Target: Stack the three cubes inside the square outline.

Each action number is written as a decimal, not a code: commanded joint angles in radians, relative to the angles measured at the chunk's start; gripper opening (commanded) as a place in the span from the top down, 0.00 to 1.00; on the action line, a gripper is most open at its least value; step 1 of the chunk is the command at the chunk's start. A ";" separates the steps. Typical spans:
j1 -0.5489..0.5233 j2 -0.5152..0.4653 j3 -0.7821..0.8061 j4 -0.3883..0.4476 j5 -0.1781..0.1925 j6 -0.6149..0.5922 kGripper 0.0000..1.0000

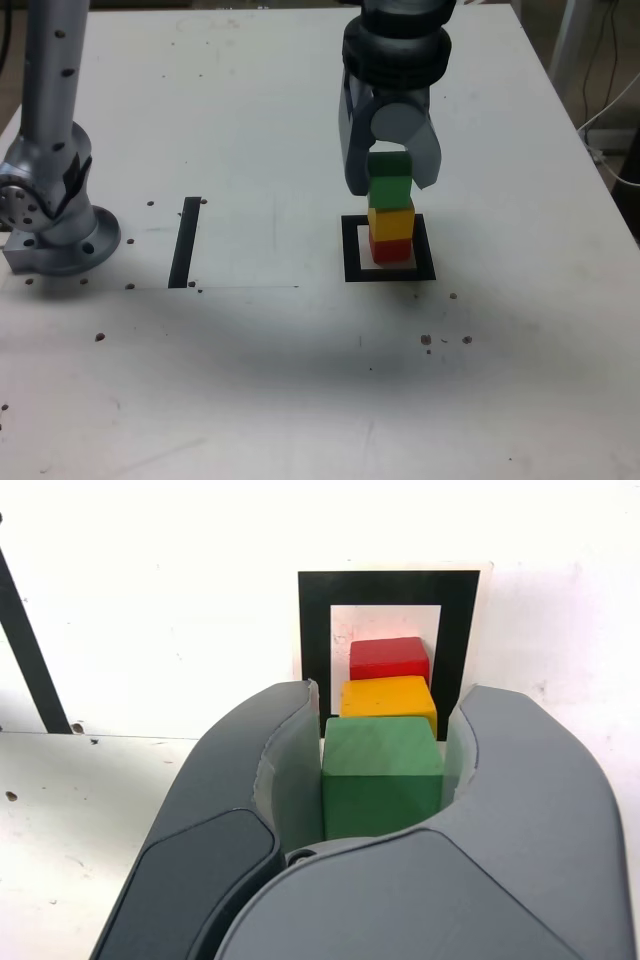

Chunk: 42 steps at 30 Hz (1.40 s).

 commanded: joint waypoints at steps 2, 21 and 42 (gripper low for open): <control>0.000 -0.001 -0.004 -0.004 -0.001 -0.001 0.94; 0.000 0.002 0.023 -0.037 -0.014 0.026 0.17; -0.001 -0.039 0.061 -0.038 0.016 0.031 0.01</control>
